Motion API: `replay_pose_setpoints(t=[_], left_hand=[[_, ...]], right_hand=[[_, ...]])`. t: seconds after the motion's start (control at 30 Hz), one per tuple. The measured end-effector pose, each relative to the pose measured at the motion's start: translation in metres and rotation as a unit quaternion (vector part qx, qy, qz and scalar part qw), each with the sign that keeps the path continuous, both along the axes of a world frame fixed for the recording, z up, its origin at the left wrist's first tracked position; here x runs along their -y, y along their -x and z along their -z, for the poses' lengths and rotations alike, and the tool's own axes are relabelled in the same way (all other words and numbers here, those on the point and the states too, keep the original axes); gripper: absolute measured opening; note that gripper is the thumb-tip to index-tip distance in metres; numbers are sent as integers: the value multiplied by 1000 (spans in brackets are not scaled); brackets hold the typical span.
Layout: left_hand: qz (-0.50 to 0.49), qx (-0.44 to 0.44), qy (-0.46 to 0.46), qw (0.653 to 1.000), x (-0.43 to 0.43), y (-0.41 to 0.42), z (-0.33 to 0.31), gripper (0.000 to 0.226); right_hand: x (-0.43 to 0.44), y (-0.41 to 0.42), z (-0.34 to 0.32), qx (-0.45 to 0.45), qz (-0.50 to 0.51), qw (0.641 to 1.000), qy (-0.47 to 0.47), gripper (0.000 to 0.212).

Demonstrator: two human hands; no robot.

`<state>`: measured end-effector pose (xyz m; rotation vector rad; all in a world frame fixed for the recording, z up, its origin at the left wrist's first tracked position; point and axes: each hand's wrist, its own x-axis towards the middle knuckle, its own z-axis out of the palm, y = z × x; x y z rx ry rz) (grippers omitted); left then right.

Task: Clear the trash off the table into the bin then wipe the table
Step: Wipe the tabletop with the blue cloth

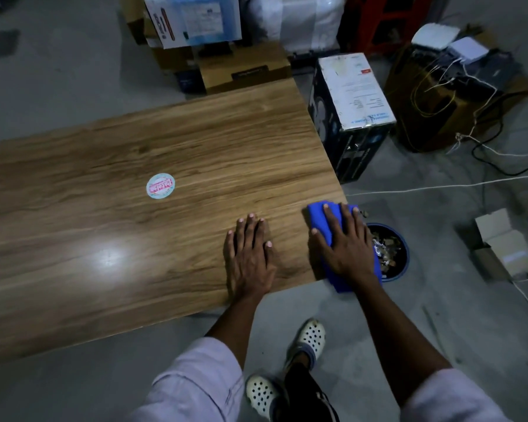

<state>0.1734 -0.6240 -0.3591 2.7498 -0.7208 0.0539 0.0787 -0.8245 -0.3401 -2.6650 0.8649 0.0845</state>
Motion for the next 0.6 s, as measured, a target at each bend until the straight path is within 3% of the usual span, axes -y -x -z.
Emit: replay_pose_setpoints(t=[0.13,0.33,0.47,0.6], left_hand=[[0,9,13,1000,-1,-1,2,53],[-22,19,106,994,-2,0,5,49],[-18,4,35,999,1,1,3,55],[-14,1,-39,999,8,3,6,63]], right_hand=[[-23,-45,6,2,57,998,-10,69],[-78,-25,1,11,-144,989,17,69],[-48,26,1,-20,-14,1000,-9,68],[-5,2,7,-25,81,996,9,70]])
